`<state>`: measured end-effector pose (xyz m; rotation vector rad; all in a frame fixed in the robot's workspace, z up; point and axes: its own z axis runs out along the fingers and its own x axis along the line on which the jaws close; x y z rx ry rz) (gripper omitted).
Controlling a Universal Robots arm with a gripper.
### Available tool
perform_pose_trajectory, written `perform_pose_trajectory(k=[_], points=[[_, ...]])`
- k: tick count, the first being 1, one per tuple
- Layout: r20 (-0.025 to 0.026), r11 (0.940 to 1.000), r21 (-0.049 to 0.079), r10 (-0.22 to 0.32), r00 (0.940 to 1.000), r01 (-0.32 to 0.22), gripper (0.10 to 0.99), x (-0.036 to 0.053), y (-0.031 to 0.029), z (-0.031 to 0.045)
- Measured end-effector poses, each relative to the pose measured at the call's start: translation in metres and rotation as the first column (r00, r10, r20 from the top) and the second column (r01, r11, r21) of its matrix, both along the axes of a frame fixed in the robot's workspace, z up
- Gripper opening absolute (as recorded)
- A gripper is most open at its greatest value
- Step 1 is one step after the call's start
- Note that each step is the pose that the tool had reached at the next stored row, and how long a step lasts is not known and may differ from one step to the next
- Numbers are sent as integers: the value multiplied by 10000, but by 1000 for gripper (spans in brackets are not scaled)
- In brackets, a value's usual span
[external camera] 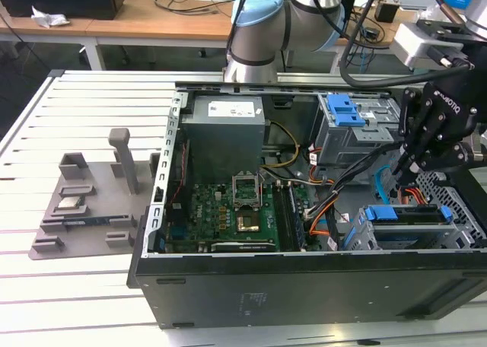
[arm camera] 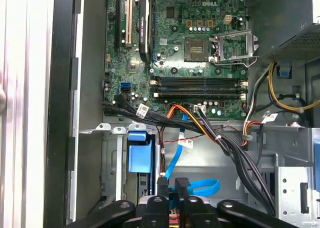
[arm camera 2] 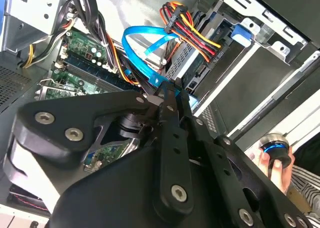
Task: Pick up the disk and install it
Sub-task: 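Insert the second disk wire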
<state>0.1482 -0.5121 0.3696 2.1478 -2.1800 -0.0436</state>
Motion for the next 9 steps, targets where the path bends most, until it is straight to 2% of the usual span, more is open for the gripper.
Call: perform_pose_trajectory(k=[2,4,6,9], points=[[0,10000,0,3,10000,-3,161,0,0,0],[-1,10000,-3,3,10000,-3,161,0,-30,-1],[0,10000,-32,3,10000,-3,161,0,-141,-20],[0,10000,-31,3,10000,-3,161,14,-194,-81]])
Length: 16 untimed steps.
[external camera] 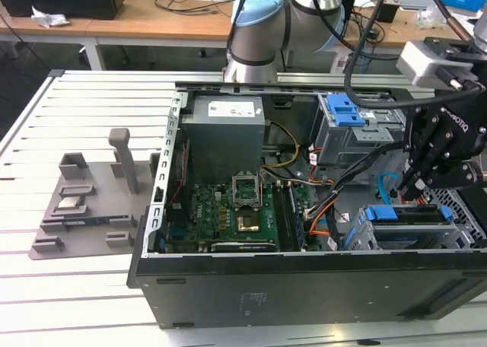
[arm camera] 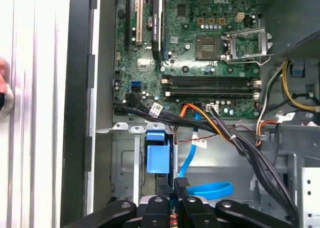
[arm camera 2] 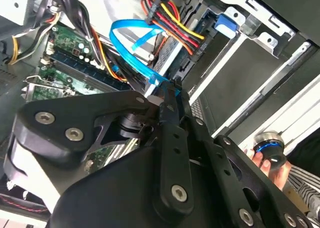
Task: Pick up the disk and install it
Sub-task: 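Insert the second disk wire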
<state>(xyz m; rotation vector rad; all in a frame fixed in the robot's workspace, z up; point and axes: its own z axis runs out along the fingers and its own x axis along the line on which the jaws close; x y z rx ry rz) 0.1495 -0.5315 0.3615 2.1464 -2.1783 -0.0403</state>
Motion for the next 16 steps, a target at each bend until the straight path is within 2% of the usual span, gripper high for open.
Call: perform_pose_trajectory(k=[5,11,16], points=[[0,10000,-14,0,10000,0,161,52,-50,-79],[0,10000,-13,8,10000,-8,161,111,-45,-119],[0,10000,-16,40,10000,-40,161,119,-42,-167]])
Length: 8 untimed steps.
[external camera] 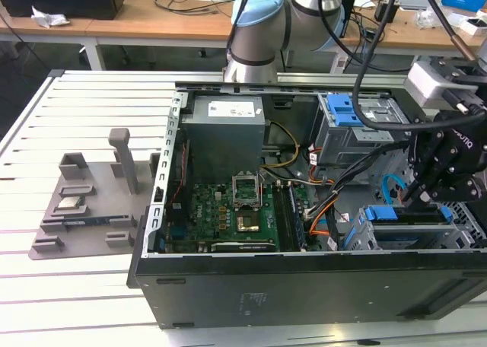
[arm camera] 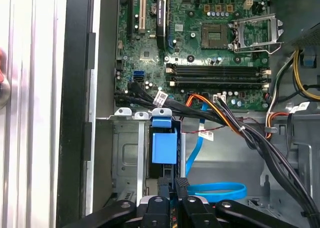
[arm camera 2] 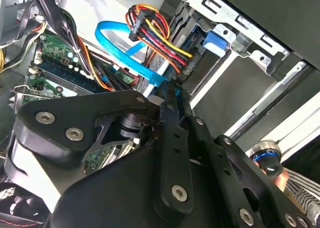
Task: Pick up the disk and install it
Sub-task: 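Insert the second disk wire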
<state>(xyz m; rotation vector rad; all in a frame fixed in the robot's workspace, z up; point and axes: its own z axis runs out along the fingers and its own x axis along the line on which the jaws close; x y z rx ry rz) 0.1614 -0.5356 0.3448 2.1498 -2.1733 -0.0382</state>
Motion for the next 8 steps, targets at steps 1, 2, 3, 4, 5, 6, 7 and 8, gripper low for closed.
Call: perform_pose_trajectory(k=[1,2,3,4,5,6,7,8], points=[[0,10000,-3,1,10000,-1,161,0,0,-12],[-1,10000,-6,2,10000,-2,161,0,0,-19],[0,10000,-8,2,10000,-2,161,0,0,-28],[1,10000,-5,2,10000,-2,161,0,0,-35],[0,10000,0,2,10000,-2,161,0,0,-39],[0,10000,0,2,10000,-2,161,0,0,-39],[0,10000,0,2,10000,-2,161,0,0,-40],[0,10000,0,2,10000,-2,161,0,0,-40]])
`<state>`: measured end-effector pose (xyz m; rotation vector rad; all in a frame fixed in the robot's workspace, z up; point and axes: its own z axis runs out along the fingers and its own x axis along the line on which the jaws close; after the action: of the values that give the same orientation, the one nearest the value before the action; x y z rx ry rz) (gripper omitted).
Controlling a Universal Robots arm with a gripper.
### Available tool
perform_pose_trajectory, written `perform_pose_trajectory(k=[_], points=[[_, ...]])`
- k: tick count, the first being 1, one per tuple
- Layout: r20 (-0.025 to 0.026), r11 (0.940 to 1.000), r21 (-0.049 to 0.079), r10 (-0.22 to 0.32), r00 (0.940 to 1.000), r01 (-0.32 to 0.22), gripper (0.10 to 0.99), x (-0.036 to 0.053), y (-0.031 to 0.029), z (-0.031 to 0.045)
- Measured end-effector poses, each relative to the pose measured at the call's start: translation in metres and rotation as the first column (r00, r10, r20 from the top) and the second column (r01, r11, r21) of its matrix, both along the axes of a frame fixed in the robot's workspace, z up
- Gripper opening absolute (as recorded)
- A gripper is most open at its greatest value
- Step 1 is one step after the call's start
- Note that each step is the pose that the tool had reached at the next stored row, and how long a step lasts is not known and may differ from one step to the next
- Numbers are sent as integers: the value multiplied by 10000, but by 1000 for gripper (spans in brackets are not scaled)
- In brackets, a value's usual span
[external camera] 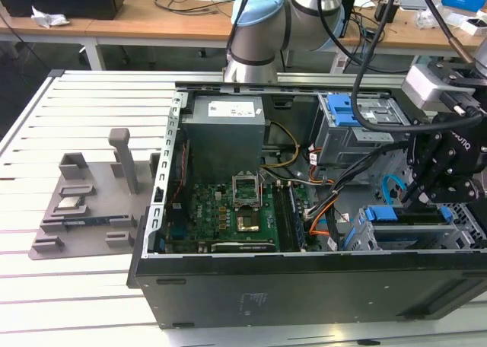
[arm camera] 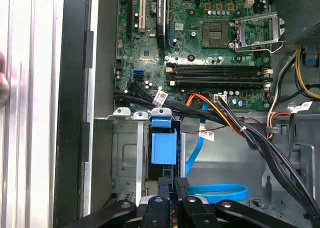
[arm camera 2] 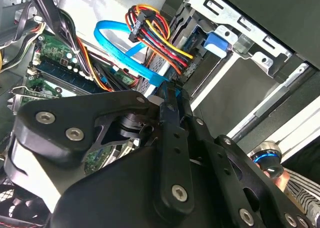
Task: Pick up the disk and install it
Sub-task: 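Insert the second disk wire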
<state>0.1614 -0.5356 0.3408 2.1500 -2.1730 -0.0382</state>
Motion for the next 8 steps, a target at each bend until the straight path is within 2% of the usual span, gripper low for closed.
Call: perform_pose_trajectory(k=[3,8], points=[[-1,10000,47,0,10000,0,161,0,0,11],[0,10000,39,1,10000,-1,161,0,-8,6]])
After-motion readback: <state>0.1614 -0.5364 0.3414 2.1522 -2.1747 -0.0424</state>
